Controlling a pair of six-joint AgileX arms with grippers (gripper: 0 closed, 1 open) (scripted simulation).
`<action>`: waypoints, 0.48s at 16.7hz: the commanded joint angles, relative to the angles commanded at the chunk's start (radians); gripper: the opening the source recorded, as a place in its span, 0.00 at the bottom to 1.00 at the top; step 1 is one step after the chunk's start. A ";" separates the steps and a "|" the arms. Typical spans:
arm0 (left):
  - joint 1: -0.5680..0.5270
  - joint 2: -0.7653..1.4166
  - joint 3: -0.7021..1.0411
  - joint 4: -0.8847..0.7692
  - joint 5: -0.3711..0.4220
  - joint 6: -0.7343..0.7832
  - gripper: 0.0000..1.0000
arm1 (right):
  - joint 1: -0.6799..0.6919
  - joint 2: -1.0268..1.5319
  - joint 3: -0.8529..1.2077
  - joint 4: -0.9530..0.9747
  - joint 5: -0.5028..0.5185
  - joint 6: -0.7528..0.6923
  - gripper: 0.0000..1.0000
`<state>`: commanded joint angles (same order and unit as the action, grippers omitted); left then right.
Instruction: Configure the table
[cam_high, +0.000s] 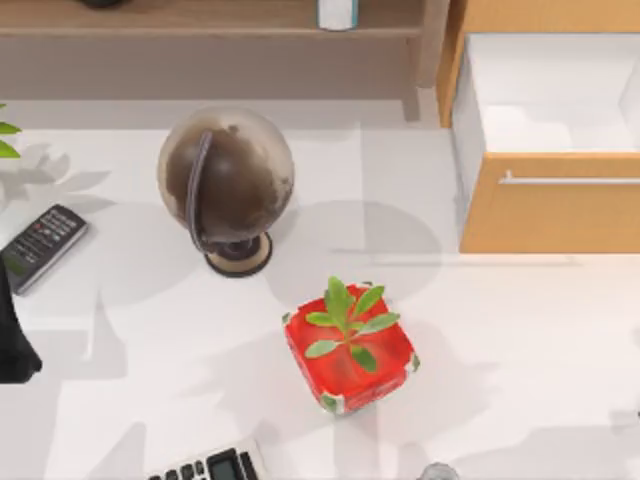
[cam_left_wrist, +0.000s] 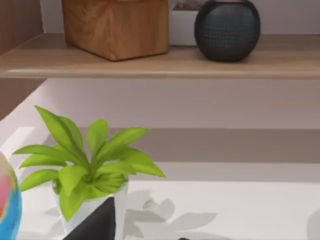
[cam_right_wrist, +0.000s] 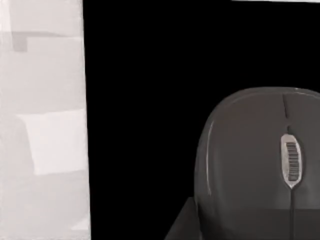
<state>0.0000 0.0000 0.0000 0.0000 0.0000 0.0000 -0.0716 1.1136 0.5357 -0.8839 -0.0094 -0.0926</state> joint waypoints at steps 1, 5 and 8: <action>0.000 0.000 0.000 0.000 0.000 0.000 1.00 | 0.000 -0.002 0.003 0.001 0.000 0.000 0.00; 0.000 0.000 0.000 0.000 0.000 0.000 1.00 | -0.001 -0.015 0.019 0.010 0.000 0.000 0.00; 0.000 0.000 0.000 0.000 0.000 0.000 1.00 | -0.001 -0.026 0.033 0.019 -0.001 0.000 0.00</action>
<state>0.0000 0.0000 0.0000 0.0000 0.0000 0.0000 -0.0725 1.0873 0.5685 -0.8648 -0.0103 -0.0925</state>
